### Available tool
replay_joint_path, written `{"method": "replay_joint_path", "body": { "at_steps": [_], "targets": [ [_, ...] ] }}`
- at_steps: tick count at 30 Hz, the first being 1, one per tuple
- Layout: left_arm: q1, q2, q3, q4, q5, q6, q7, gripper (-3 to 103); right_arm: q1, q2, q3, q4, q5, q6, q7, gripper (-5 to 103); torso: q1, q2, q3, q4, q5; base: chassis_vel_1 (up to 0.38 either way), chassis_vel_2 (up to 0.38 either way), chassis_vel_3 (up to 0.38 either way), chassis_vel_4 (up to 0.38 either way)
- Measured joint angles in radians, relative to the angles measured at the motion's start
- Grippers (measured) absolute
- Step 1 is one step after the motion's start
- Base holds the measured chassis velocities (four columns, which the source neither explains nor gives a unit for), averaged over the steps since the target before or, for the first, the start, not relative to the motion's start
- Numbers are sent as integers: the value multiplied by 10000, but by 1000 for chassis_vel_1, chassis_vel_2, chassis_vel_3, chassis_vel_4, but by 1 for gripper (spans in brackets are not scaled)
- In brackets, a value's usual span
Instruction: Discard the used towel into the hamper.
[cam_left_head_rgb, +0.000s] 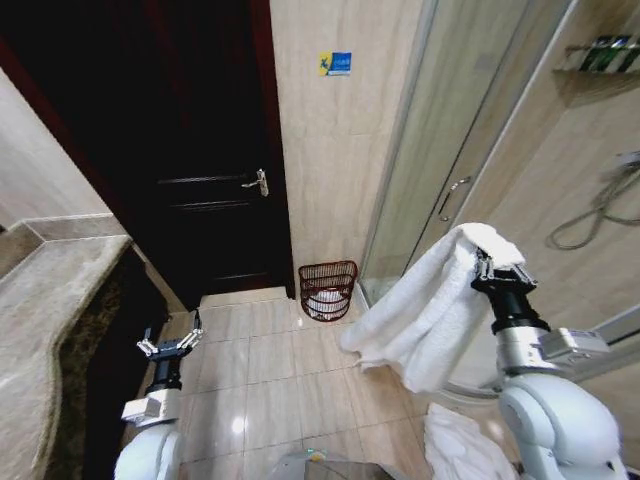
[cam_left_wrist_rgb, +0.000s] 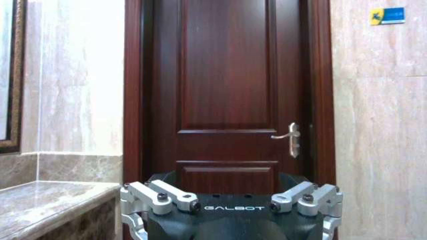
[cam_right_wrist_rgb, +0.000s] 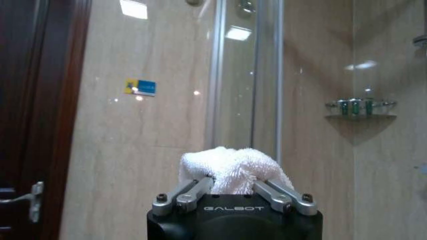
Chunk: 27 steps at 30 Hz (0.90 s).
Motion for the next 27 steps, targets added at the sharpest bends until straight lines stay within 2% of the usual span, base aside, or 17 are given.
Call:
{"method": "replay_joint_path", "body": {
  "at_steps": [4,12,19,27],
  "targets": [
    [45,-41,22,-4,1,86,-6,100,30,-13,-9,-2,53,44,-7,10,0,0,0,1,-2,132,122,-134,-117],
    [-43,-5,16,113,19,-127,-35,100,83,28,-67,-6,162,180,-32,10,3,-1,1,1,2,47,55,-49,-57],
    [-11,-46,-37,-81,-112,274,-31,100,14,157,-87,-6,0,173,-190,10,3,-1,1,-1,3,-12,-25,11,10],
    [45,-54,-70,-18,-92,285,-25,100,-64,238,-48,-6,-32,168,-225,10,3,0,0,1,-1,18,19,9,12]
  ]
}}
